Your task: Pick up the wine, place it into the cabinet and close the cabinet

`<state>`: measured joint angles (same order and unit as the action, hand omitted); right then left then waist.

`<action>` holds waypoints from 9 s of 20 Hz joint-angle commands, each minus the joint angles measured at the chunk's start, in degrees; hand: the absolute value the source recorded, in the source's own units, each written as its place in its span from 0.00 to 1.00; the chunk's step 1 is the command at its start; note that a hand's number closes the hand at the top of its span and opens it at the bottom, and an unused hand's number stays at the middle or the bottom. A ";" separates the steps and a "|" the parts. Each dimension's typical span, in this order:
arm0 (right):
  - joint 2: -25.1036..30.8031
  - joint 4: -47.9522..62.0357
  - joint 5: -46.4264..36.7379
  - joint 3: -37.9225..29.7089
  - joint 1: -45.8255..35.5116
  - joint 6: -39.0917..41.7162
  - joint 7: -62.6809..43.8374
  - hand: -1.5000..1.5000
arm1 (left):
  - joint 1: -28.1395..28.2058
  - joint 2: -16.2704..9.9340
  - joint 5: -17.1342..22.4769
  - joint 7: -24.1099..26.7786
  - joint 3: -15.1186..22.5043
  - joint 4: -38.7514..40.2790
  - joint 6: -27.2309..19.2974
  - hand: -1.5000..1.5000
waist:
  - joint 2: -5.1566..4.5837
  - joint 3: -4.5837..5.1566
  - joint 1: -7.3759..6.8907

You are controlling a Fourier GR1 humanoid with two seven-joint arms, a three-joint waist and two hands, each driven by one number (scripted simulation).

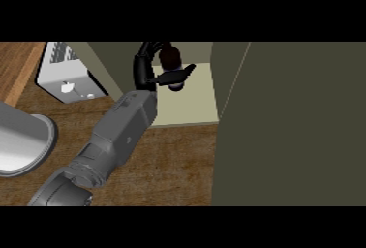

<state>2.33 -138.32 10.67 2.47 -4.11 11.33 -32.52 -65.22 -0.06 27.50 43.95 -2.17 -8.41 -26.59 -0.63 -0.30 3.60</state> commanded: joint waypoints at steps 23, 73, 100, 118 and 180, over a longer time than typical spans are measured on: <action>-1.05 -3.10 -0.04 3.45 -0.04 -0.99 -1.28 0.00 | 5.77 -1.91 -2.69 6.30 -1.12 3.04 1.68 0.00 | -1.08 0.45 0.68; 1.58 -4.62 2.13 -1.79 1.46 -2.51 -1.98 0.00 | 36.92 0.06 13.54 -3.55 41.82 -55.02 -18.11 0.00 | 0.91 0.27 -3.71; 3.23 -8.04 9.08 0.66 4.15 2.31 -8.59 1.00 | 67.54 -22.62 1.09 -12.92 51.34 -103.69 -20.92 0.00 | 0.89 0.27 -3.50; -1.36 -8.94 8.74 17.12 13.32 3.66 -12.39 1.00 | 85.77 -38.89 11.67 -5.84 34.28 -115.30 -3.27 0.00 | 0.96 0.34 -4.08; -2.33 61.15 -0.20 23.88 -66.30 -33.32 4.73 1.00 | 82.89 -39.25 23.73 -19.10 9.04 -108.53 13.68 0.00 | 0.49 0.34 -4.58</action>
<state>0.08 -83.55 10.64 29.18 -67.91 -23.21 -29.67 19.31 -40.23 52.10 26.45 7.39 -117.42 -11.46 -0.23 0.09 -1.70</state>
